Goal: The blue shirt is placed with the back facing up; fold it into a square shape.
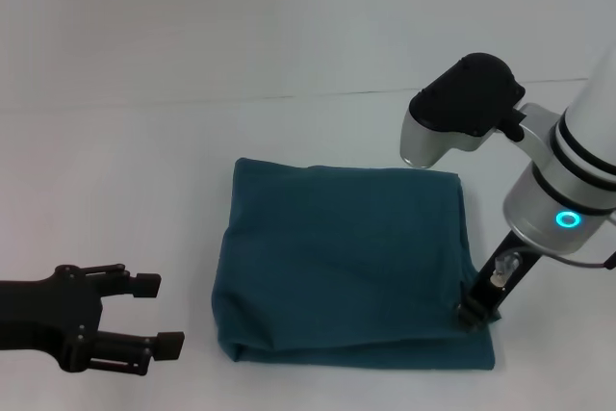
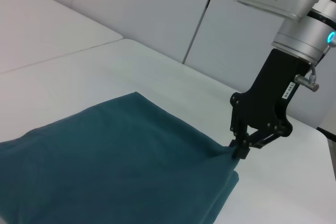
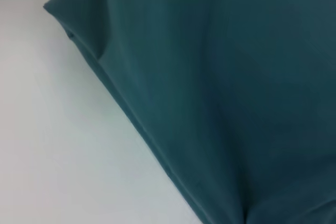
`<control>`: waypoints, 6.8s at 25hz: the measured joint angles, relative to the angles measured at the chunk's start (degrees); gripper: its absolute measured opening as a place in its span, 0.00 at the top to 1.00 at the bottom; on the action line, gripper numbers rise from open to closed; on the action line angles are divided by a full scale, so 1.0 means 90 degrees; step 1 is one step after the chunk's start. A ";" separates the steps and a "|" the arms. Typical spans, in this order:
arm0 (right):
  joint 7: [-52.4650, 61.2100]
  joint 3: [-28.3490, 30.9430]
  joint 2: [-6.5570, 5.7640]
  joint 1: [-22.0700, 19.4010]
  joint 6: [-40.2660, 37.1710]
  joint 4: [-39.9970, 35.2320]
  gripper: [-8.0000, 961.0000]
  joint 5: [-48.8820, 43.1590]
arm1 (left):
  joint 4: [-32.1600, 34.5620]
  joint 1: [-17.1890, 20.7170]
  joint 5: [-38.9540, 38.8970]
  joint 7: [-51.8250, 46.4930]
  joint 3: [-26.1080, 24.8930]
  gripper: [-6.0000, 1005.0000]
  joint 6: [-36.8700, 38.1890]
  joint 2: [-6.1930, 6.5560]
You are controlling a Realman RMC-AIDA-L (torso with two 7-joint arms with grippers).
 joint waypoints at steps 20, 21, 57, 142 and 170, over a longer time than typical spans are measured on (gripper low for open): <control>0.0090 0.0108 0.0005 -0.0045 -0.0360 -0.0293 0.91 -0.0785 | -0.0024 -0.0066 0.0000 0.0000 0.0071 0.15 -0.0056 -0.0009; 0.0090 0.0097 0.0010 -0.0056 -0.0370 -0.0274 0.91 -0.0846 | -0.0038 -0.0071 0.0001 0.0000 0.0084 0.15 -0.0067 -0.0009; -0.1230 0.2007 -0.0011 0.0020 -0.0681 -0.0720 0.39 -0.0440 | -0.0097 -0.0108 -0.0013 -0.0027 0.0282 0.16 -0.0295 0.0028; -0.3925 0.3246 -0.0097 -0.0511 -0.0900 -0.0798 0.43 -0.0296 | -0.2418 -0.1593 0.1015 -0.5281 0.0950 0.21 -0.1833 -0.0159; -0.4260 0.3408 -0.0084 -0.0623 -0.1193 -0.0868 0.43 0.0166 | -0.3131 -0.1903 0.1015 -0.5597 0.1523 0.22 -0.3182 -0.0401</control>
